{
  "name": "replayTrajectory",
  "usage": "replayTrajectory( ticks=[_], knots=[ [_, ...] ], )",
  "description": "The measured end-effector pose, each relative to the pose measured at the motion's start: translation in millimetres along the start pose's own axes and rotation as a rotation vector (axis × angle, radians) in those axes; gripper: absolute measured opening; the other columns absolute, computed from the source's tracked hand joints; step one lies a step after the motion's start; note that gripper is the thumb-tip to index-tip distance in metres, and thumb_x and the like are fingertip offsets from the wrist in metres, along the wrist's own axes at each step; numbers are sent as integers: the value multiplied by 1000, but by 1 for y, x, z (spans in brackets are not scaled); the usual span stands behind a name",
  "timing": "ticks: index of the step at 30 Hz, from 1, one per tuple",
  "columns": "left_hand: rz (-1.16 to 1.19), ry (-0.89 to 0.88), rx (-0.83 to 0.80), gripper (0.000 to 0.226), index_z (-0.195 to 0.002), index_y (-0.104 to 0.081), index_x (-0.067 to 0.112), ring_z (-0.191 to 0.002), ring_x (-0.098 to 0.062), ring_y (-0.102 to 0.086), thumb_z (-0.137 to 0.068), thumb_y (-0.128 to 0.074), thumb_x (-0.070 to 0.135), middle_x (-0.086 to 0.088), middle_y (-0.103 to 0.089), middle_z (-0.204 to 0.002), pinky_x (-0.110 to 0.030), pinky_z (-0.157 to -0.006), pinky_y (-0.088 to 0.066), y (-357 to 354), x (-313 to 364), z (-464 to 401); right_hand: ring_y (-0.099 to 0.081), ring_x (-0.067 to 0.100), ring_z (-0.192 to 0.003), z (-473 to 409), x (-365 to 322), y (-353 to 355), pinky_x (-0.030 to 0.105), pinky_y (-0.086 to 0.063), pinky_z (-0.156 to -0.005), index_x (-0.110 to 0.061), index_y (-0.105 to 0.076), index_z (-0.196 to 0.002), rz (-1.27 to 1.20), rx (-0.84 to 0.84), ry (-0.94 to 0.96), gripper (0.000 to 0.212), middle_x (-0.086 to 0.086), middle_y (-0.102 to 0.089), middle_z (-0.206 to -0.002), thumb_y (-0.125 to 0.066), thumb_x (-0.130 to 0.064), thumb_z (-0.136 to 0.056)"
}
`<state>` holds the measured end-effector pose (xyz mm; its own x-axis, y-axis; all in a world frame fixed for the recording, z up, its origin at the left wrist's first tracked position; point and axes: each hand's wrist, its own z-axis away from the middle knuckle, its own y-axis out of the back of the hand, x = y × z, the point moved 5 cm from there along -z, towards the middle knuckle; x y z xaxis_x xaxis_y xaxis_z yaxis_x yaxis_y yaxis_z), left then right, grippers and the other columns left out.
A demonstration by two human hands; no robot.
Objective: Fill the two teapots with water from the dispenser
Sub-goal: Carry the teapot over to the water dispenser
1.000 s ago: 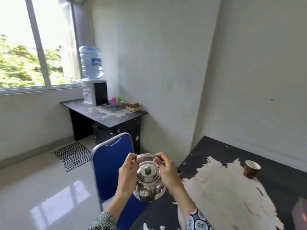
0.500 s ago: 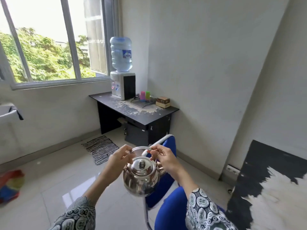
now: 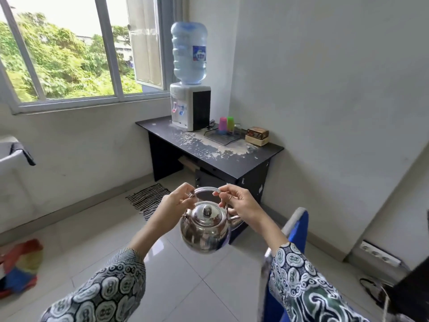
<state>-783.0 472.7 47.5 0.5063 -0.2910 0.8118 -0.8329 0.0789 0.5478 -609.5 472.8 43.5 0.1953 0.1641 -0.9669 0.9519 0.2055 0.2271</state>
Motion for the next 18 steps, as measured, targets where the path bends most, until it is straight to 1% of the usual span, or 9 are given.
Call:
replayTrajectory(
  ticks=[2, 5, 6, 9, 11, 13, 16, 17, 18],
  knots=[
    [-31, -8, 7, 5, -90, -54, 22, -60, 4, -59, -88, -58, 20, 4, -65, -76, -9, -58, -41, 19, -17, -32, -53, 9, -69, -43, 1, -5, 34, -46, -70, -7, -60, -98, 17, -31, 5, 12, -5, -59, -76, -51, -13, -92],
    [-76, 2, 1, 8, -94, -55, 22, -72, -15, -62, -88, -59, 24, 4, -67, -80, -27, -68, -44, 48, -42, -88, -51, 9, -69, -113, -3, -11, 30, -42, -66, -2, -57, -103, 60, -89, 22, 17, -1, -54, -75, -50, -14, -93],
    [-95, 9, -2, 8, -94, -54, 23, -72, -16, -61, -88, -59, 25, 6, -66, -80, -29, -68, -43, 59, -51, -107, -51, 10, -69, -138, -4, -13, 31, -42, -66, -1, -56, -104, 67, -97, 20, 19, -1, -53, -76, -50, -14, -93],
    [-149, 5, 9, 9, -95, -54, 26, -72, -12, -60, -88, -58, 29, 8, -65, -80, -27, -67, -43, 85, -71, -162, -52, 15, -74, -201, -4, -16, 36, -44, -70, -8, -57, -101, 72, -115, 29, 14, 3, -52, -76, -50, -16, -92],
    [-178, -3, 22, 9, -97, -54, 25, -71, -9, -59, -89, -57, 29, 8, -65, -82, -25, -66, -43, 102, -84, -198, -52, 18, -78, -242, -2, -20, 31, -47, -68, -14, -57, -97, 67, -114, 30, 9, 4, -51, -75, -49, -16, -93],
    [-188, -6, 38, 7, -95, -53, 27, -74, -14, -61, -89, -57, 30, 6, -66, -84, -29, -70, -46, 118, -103, -237, -53, 18, -79, -287, 1, -26, 28, -48, -69, -18, -56, -95, 79, -107, 39, 8, 4, -52, -76, -48, -16, -94],
    [-184, 6, 65, 5, -88, -52, 33, -77, -20, -61, -89, -57, 31, 3, -67, -88, -34, -75, -47, 143, -139, -297, -54, 21, -80, -359, 10, -35, 41, -48, -77, -20, -56, -94, 96, -91, 58, 8, 3, -53, -78, -49, -16, -93],
    [-182, 6, 75, 6, -87, -52, 34, -78, -21, -61, -89, -57, 32, 1, -67, -90, -34, -76, -47, 152, -154, -321, -54, 21, -80, -390, 15, -40, 43, -48, -80, -20, -56, -94, 109, -87, 69, 7, 2, -54, -80, -50, -16, -93],
    [-185, -1, 81, 6, -87, -52, 35, -79, -22, -62, -88, -57, 32, 1, -67, -91, -35, -77, -47, 160, -167, -342, -55, 20, -80, -415, 19, -44, 41, -49, -81, -20, -56, -95, 121, -75, 80, 7, 1, -55, -82, -51, -16, -93]
  ],
)
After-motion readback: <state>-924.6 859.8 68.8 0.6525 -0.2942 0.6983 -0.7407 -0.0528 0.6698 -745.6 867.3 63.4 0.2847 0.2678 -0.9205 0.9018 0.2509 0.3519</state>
